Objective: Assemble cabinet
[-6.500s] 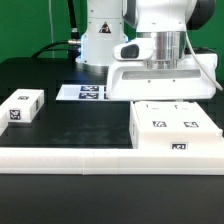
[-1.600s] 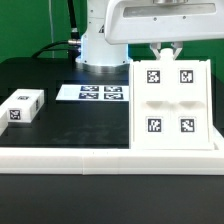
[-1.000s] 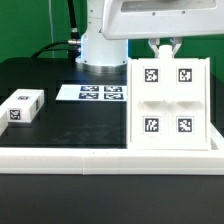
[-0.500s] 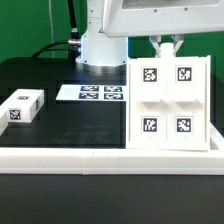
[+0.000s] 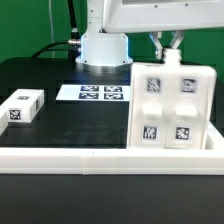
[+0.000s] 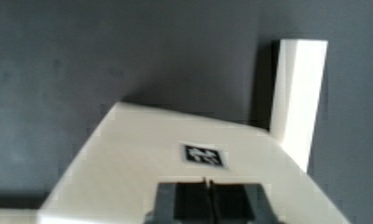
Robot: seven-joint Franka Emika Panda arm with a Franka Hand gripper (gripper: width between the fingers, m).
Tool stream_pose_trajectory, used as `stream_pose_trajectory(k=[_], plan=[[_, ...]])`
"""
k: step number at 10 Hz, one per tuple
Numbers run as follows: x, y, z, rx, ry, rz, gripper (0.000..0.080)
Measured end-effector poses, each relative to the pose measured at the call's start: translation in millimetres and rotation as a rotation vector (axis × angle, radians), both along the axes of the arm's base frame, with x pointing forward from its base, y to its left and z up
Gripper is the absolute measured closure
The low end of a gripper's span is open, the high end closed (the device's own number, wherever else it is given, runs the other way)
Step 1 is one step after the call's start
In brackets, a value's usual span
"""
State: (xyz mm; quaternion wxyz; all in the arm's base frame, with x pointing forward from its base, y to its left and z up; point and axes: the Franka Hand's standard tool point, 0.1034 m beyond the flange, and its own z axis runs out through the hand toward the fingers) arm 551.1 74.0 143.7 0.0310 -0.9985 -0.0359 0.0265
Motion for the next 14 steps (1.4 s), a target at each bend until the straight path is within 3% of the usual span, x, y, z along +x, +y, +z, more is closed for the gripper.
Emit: stream_pose_trajectory(k=[2, 5, 6, 7, 8, 9, 10, 11, 12, 13, 14], plan=[[11.8, -4.1, 3.0, 0.002, -0.001, 0.013, 0.0797], [10.9, -3.5, 1.7, 0.002, 0.0, 0.014, 0.0797], [10.9, -3.4, 1.6, 0.002, 0.0, 0.014, 0.0689], [10.9, -3.4, 1.6, 0.002, 0.0, 0.014, 0.0689], [10.9, -3.4, 1.6, 0.002, 0.0, 0.014, 0.0501], [10.9, -3.4, 1.5, 0.002, 0.0, 0.014, 0.0501], [10.9, -3.4, 1.6, 0.002, 0.0, 0.014, 0.0324], [9.2, -4.0, 0.7, 0.002, -0.005, 0.003, 0.0324], [-2.8, -6.7, -3.3, -0.001, -0.015, -0.028, 0.0142], [-16.8, -9.1, -7.0, -0.004, -0.01, -0.052, 0.003], [-25.7, -10.9, -11.3, -0.008, -0.016, -0.079, 0.003]])
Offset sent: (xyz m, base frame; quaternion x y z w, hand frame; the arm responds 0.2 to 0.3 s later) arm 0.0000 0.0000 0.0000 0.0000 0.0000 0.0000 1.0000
